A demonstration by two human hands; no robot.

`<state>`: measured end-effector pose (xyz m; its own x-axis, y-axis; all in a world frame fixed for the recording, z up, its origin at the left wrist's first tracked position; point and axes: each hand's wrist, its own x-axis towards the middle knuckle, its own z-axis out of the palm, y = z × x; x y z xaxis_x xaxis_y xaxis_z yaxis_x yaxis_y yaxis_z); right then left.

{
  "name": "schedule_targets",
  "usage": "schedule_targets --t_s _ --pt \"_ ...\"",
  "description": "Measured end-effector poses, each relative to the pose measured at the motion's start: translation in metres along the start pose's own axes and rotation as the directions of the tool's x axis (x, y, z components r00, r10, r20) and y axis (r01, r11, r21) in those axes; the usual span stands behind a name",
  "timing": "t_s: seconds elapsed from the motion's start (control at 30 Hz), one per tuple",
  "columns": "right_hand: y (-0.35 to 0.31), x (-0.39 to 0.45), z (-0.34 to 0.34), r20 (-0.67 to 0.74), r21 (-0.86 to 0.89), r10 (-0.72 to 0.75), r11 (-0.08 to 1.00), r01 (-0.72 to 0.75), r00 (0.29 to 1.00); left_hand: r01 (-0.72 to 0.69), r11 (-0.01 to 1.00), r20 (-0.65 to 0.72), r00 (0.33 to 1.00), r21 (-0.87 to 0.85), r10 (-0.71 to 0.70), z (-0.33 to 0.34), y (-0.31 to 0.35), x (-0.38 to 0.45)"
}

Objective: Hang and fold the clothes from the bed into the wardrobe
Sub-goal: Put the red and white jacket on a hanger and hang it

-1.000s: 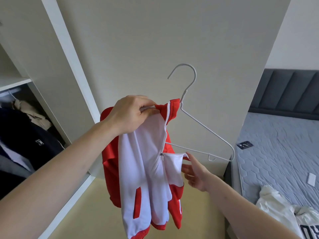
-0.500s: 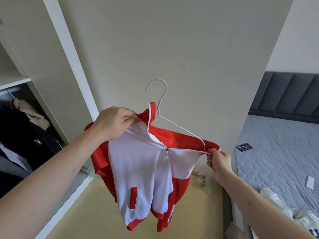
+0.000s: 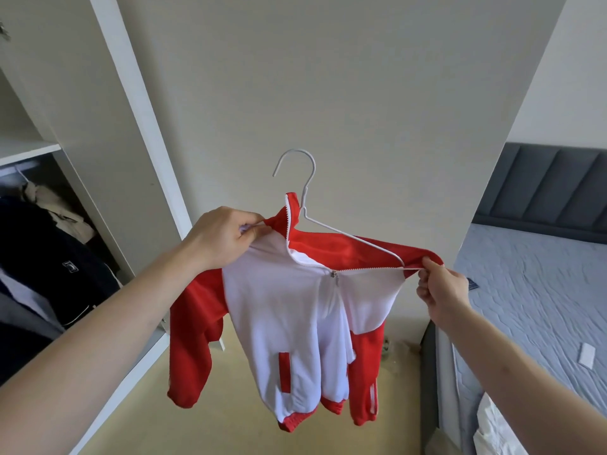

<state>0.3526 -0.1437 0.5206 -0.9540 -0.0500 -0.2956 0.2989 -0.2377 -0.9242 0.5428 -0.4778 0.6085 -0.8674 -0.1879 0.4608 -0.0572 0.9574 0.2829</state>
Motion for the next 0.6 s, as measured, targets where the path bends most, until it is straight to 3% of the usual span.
schedule_targets --t_s 0.13,0.23,0.37,0.5,0.6 --pt "-0.009 -0.003 0.0 -0.061 -0.017 -0.037 0.999 0.036 0.997 -0.027 0.999 0.081 0.996 0.02 0.025 0.001 0.0 -0.004" --pt "-0.019 -0.009 0.002 -0.028 -0.001 -0.098 0.995 0.098 0.995 -0.038 0.995 0.091 0.995 0.092 0.03 0.008 0.001 -0.006" --pt "-0.033 -0.024 0.014 0.131 -0.059 -0.23 0.969 0.239 0.964 -0.022 0.993 0.068 0.998 0.119 0.014 0.026 0.012 -0.004" --pt "-0.046 -0.045 0.042 0.327 -0.138 -0.317 0.916 0.376 0.89 0.053 0.986 0.104 0.992 0.161 -0.07 0.051 0.025 -0.007" --pt "-0.048 -0.058 0.056 0.475 -0.145 -0.354 0.871 0.469 0.805 0.219 0.976 0.118 0.969 -0.013 -0.216 0.067 0.032 -0.009"
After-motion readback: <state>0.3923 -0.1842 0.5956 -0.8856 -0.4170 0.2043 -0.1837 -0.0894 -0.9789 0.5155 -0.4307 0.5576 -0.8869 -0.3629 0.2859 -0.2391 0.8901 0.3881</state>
